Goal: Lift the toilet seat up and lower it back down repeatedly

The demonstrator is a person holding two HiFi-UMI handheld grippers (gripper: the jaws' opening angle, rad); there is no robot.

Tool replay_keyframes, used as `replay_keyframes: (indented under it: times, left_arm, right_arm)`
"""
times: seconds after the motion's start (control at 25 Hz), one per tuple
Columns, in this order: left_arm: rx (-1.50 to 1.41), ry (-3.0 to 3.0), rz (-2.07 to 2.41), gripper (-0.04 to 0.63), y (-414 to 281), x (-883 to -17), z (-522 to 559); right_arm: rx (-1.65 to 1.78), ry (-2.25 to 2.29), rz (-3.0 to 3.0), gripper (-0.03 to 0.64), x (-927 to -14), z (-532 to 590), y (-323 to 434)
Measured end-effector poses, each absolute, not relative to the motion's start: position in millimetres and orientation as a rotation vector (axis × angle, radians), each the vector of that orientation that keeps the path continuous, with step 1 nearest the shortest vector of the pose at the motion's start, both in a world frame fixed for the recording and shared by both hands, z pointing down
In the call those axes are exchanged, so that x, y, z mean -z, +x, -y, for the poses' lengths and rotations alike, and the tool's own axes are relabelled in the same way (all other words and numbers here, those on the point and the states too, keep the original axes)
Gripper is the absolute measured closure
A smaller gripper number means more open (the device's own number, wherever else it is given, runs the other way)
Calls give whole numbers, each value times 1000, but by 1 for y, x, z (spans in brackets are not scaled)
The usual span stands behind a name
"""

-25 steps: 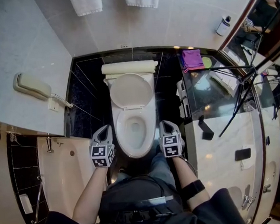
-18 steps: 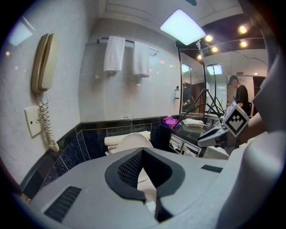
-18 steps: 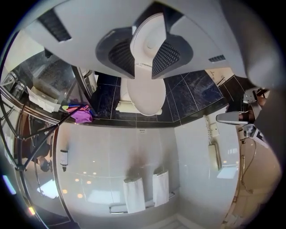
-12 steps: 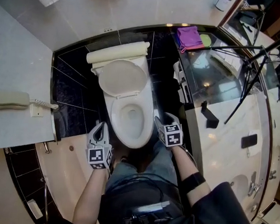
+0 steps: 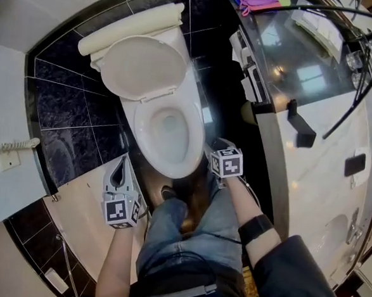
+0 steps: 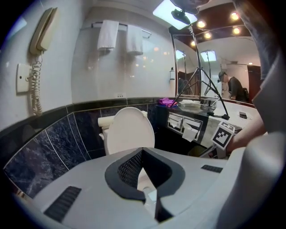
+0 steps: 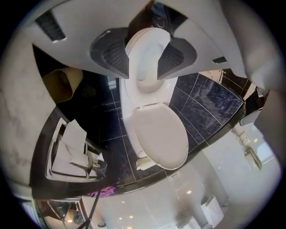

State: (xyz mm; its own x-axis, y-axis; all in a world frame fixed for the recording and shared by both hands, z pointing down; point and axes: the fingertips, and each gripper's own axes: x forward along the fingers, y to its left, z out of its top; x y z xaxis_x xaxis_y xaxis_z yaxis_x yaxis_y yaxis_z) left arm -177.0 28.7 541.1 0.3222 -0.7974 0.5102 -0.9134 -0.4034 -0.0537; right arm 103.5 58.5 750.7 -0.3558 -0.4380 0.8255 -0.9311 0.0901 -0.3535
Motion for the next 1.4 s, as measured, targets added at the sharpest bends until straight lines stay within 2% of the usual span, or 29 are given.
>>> replay_keyframes:
  times: [0.52, 0.72, 0.92, 1.04, 1.4]
  left_arm:
    - [-762, 2340, 1504, 595, -159, -644, -25]
    - [-788, 2359, 1479, 595, -155, -666, -32]
    - [-820, 2361, 1459, 595, -159, -686, -43]
    - [-842, 2355, 1443, 595, -159, -693, -47]
    - [-843, 2323, 1439, 595, -162, -709, -60]
  right_arm:
    - [-1567, 1349, 1785, 399, -909, -90, 88]
    - [-1709, 1378, 1771, 433, -945, -99, 83]
    - [-1774, 1370, 1772, 433, -969, -104, 72]
    - [-1813, 1381, 1790, 465, -971, -101, 67]
    - [-1936, 1382, 1788, 479, -975, -103, 69]
